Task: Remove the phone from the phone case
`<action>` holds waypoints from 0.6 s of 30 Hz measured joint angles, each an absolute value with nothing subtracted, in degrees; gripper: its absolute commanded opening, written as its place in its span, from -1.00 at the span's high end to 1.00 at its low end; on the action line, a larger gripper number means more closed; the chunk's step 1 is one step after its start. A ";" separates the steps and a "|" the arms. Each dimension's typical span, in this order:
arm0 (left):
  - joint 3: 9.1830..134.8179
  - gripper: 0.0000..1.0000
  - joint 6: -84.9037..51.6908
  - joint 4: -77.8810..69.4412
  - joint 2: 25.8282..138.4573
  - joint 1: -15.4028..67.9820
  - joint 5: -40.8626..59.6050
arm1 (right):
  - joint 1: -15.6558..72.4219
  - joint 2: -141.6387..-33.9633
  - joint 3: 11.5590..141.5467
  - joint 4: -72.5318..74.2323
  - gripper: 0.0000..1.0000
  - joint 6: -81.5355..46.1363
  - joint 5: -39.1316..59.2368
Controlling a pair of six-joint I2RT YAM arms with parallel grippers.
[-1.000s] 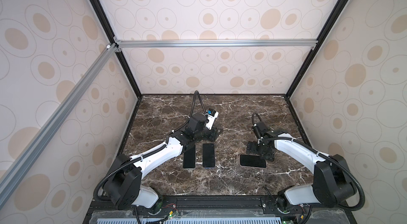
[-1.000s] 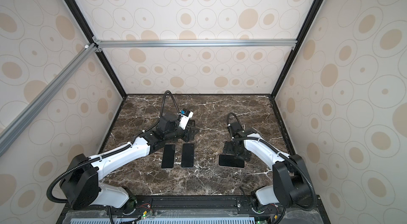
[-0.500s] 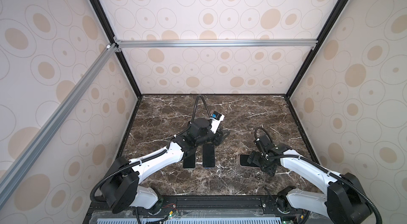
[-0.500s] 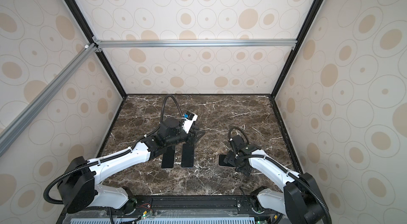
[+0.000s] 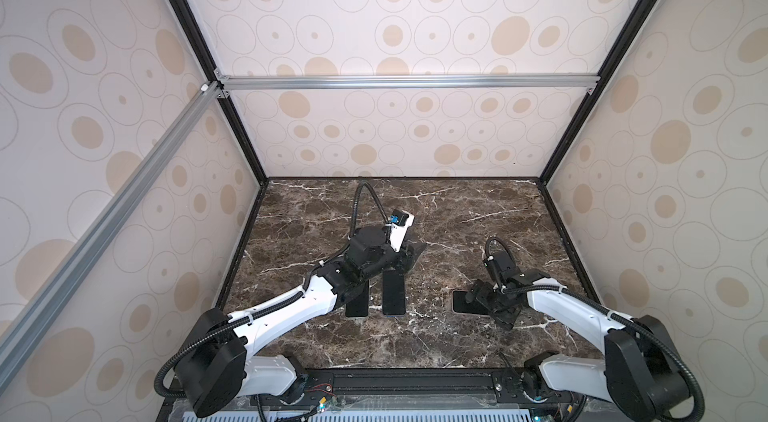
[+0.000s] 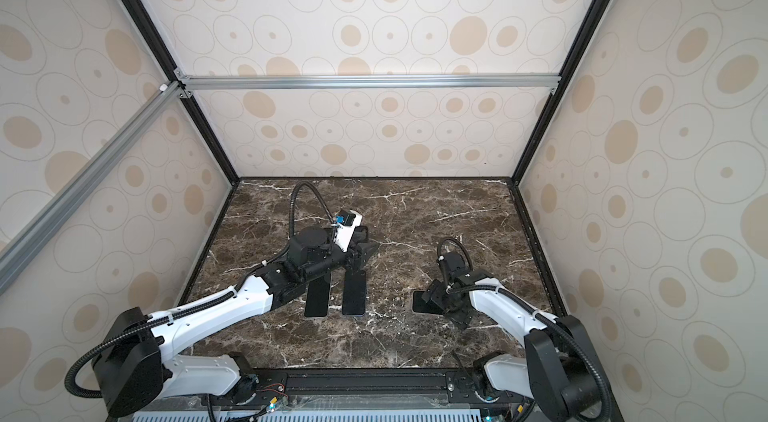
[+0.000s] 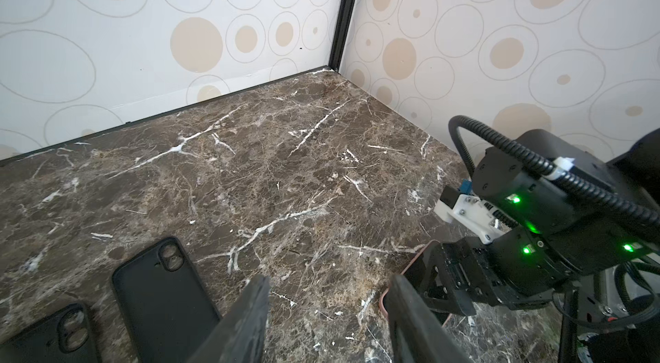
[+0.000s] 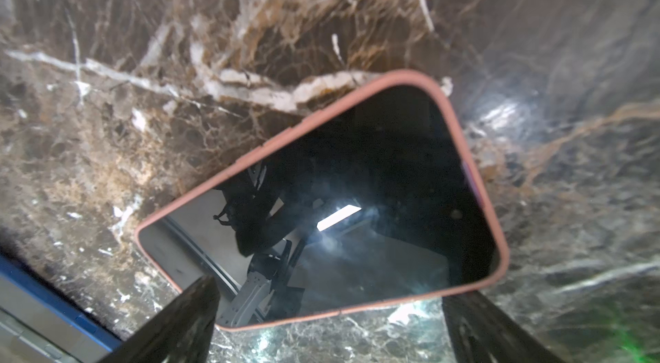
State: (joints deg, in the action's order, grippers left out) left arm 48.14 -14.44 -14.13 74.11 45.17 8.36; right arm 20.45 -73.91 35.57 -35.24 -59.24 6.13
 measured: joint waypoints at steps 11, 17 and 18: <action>47.97 -0.04 -14.50 -10.50 72.12 45.17 3.25 | 20.38 -90.04 49.28 -38.11 -0.99 -54.50 5.06; 47.07 -0.04 -14.55 -10.07 69.95 45.17 1.93 | 20.36 -93.56 53.08 -37.98 -0.99 -52.82 4.21; 46.94 -0.03 -14.57 -10.04 69.87 45.17 1.85 | 20.34 -94.11 53.71 -37.82 -0.99 -52.64 4.03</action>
